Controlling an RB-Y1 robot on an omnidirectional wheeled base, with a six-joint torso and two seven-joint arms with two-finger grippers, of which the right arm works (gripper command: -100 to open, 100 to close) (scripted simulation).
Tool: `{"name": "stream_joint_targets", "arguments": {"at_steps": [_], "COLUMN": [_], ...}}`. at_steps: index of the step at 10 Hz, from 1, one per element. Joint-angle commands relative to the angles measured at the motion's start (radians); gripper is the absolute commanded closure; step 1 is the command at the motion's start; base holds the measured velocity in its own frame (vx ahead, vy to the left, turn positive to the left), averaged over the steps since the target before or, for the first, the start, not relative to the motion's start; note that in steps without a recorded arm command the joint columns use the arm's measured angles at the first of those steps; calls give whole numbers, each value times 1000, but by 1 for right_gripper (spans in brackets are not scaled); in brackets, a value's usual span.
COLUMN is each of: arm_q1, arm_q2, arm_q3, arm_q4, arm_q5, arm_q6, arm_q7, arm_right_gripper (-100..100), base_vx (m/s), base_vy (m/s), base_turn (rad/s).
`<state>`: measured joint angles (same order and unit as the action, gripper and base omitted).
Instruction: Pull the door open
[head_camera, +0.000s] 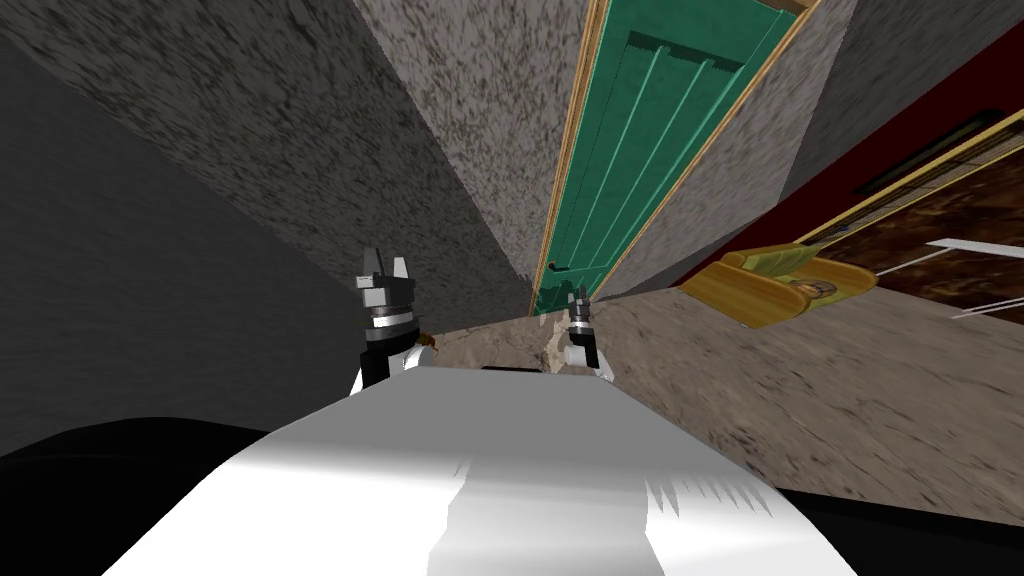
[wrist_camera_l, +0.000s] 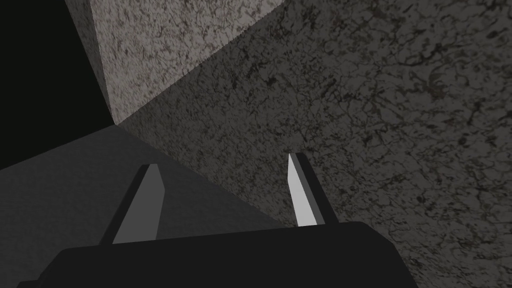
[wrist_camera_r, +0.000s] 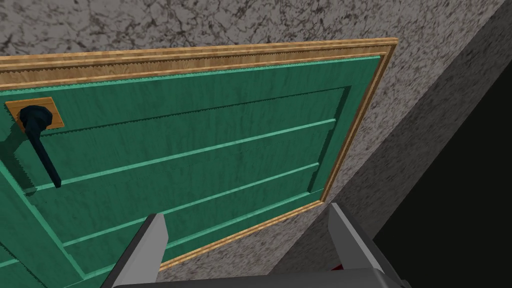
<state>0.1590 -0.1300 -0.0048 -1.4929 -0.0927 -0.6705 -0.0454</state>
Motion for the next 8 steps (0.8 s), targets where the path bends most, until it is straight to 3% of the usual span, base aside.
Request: {"name": "stream_joint_targets", "arguments": {"at_steps": [1, 4, 8], "arm_q1": [-10, -35, -86], "arm_q2": [-6, -15, -32], "arm_q3": [7, 13, 24], "arm_q4": [49, 120, 256], "arm_q5": [1, 0, 0], "arm_q6": [-11, -27, -60], "arm_q7": [-10, -22, -45], "arm_right_gripper": [-100, -100, -100], "base_vx": [83, 67, 69], "base_vy": [-86, -77, -69], "base_turn": [81, 68, 75]}}
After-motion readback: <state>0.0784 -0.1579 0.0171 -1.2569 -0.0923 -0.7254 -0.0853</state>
